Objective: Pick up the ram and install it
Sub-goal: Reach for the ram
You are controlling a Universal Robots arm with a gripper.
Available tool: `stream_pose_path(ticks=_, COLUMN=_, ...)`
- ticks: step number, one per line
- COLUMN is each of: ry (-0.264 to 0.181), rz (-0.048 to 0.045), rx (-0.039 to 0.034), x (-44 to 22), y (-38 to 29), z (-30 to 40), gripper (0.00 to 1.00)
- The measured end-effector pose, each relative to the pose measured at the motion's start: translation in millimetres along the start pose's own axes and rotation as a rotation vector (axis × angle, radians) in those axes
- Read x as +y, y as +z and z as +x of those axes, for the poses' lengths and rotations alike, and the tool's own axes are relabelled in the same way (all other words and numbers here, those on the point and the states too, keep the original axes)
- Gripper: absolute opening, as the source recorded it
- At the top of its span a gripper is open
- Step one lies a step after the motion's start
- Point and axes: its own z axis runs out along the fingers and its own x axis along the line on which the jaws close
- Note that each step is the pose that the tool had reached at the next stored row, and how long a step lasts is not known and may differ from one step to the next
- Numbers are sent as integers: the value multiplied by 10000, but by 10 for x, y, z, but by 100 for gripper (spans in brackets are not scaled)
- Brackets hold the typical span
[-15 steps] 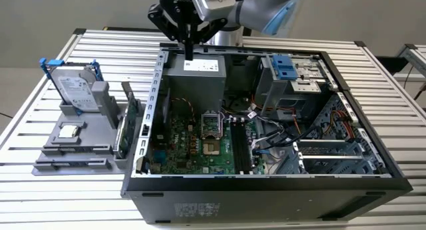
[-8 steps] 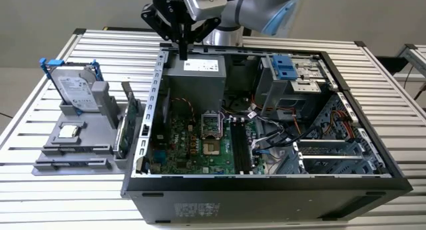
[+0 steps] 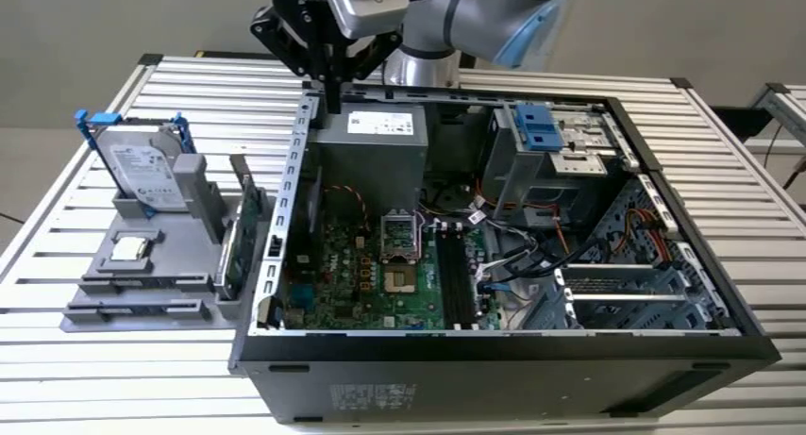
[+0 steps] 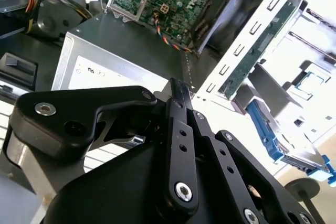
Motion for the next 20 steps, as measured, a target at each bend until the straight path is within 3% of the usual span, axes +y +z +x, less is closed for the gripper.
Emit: stream_pose_path(ticks=20, ry=0, rz=-1, rx=0, x=-23, y=-7, z=328, gripper=0)
